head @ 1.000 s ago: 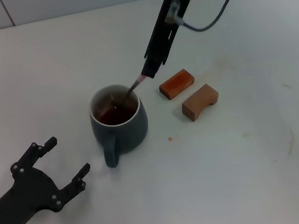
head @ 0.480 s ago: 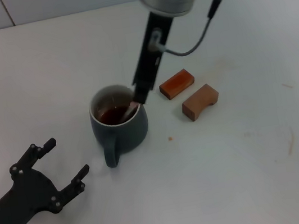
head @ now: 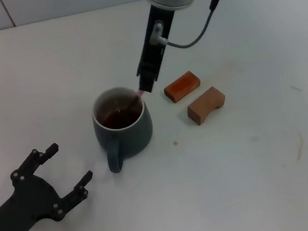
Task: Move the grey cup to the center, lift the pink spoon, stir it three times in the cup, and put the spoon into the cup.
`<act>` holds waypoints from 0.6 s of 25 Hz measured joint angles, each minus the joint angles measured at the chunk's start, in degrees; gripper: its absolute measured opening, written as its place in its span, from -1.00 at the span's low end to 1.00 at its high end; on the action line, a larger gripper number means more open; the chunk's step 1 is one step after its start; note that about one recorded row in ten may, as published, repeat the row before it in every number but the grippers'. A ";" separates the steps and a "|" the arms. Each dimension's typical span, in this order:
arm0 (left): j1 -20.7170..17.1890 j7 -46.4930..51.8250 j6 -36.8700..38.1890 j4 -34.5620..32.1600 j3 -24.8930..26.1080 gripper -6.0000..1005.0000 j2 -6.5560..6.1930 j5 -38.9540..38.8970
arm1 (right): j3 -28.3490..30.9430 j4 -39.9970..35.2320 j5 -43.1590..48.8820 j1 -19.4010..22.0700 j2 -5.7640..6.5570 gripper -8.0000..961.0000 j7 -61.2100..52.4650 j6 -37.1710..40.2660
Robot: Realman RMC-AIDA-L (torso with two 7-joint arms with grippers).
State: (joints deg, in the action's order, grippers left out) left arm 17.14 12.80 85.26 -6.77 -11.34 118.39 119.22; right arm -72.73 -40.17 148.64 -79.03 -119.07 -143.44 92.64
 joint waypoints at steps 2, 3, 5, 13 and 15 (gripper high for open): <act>0.02 -0.05 0.00 0.00 0.00 0.67 0.00 0.01 | 0.00 0.00 0.69 -0.12 0.01 -0.75 -0.21 1.09; 0.02 -0.05 0.00 0.00 0.00 0.67 0.00 0.01 | -0.01 -0.02 0.80 -0.20 -0.02 -0.75 -0.28 1.80; 0.03 -0.06 -0.08 0.00 0.00 0.67 0.01 0.03 | -0.01 -0.09 0.42 -0.36 -0.23 -0.75 -0.27 2.75; 0.04 -0.06 -0.06 0.00 0.00 0.67 0.05 0.05 | -0.79 0.67 -2.16 -1.19 -0.40 -0.75 0.22 -0.76; 0.03 -0.06 -0.05 0.00 0.00 0.67 0.01 0.05 | -0.80 0.96 -1.07 -1.29 -0.24 -0.75 0.17 -1.53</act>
State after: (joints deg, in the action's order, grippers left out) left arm 17.17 12.74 85.21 -6.77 -11.34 118.40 119.27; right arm -73.53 -39.21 147.57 -80.32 -119.30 -143.27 91.11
